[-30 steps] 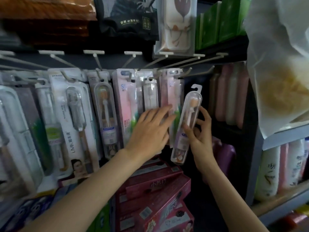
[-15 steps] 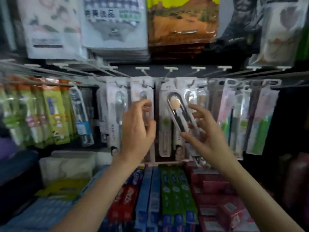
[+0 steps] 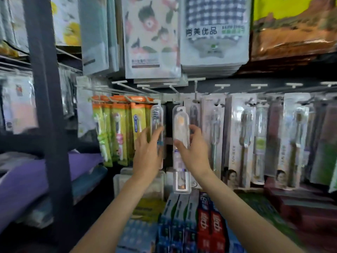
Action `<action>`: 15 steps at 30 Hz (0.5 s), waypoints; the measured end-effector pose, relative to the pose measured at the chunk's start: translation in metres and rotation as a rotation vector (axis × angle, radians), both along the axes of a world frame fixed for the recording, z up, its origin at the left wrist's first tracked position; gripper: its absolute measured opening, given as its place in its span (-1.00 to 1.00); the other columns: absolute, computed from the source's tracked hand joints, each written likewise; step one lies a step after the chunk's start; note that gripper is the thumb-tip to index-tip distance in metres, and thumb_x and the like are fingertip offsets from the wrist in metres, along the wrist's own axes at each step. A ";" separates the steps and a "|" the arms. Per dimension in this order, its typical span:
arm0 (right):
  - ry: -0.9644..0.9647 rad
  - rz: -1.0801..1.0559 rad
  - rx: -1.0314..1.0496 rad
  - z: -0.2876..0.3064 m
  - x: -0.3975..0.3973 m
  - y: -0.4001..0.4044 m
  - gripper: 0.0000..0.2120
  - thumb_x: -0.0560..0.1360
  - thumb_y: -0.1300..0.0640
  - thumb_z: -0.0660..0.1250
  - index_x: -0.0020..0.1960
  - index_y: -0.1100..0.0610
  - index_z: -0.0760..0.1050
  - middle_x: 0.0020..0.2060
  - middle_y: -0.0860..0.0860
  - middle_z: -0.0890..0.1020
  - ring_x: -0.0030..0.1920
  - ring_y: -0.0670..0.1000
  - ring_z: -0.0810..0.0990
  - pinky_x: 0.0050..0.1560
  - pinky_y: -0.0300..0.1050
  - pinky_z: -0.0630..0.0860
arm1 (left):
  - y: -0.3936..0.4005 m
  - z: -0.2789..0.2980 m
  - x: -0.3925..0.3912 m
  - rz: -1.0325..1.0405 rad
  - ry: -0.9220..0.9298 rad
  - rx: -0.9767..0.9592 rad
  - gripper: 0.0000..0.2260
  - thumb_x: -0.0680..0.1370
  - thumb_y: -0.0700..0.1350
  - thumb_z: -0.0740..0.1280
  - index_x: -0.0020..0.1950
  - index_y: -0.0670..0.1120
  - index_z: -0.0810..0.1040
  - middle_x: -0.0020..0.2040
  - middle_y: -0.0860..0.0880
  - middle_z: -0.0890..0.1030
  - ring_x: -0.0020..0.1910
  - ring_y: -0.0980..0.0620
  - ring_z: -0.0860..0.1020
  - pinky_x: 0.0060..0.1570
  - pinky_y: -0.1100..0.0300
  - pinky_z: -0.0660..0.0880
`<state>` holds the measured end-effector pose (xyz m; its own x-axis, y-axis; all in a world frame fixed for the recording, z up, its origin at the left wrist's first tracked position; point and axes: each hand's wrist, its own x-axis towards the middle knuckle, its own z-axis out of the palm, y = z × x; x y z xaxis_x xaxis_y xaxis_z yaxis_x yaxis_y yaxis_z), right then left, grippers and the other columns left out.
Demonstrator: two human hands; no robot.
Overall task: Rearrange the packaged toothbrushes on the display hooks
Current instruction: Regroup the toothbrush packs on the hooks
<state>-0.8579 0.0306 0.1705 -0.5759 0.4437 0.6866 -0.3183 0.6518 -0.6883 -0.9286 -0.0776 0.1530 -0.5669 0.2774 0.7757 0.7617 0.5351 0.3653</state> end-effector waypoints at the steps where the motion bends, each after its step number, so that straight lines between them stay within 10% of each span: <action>1: 0.006 -0.029 -0.015 0.003 -0.008 -0.002 -0.46 0.51 0.20 0.32 0.41 0.19 0.19 0.30 0.12 0.39 0.20 -0.02 0.40 -0.11 -0.64 0.21 | 0.001 -0.001 -0.004 -0.015 -0.045 -0.048 -0.43 0.55 -0.26 0.23 0.47 0.12 0.15 0.48 -0.14 0.07 0.45 -0.17 0.09 0.32 -0.06 0.27; 8: -0.043 -0.128 0.007 0.017 -0.041 0.009 -0.43 0.52 0.24 0.28 0.45 0.13 0.12 0.39 0.10 0.31 0.33 0.09 0.36 0.22 -0.21 0.31 | 0.014 -0.003 -0.032 -0.021 -0.140 -0.155 -0.44 0.57 -0.32 0.15 0.48 0.14 0.15 0.52 -0.17 -0.11 0.48 -0.24 -0.07 0.42 -0.16 0.06; 15: -0.065 -0.161 0.101 0.014 -0.040 0.020 -0.45 0.53 0.27 0.26 0.46 0.13 0.15 0.37 0.09 0.34 0.10 0.03 0.50 -0.03 -0.47 0.25 | 0.027 -0.011 -0.056 -0.101 -0.133 -0.075 -0.39 0.53 -0.37 0.20 0.46 0.13 0.20 0.51 -0.08 -0.06 0.47 -0.17 0.08 0.38 -0.10 0.24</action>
<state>-0.8983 0.0508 0.1845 -0.5477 0.4645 0.6959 -0.1619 0.7571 -0.6329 -0.9844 -0.0504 0.1421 -0.6294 0.3925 0.6707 0.7607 0.4878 0.4283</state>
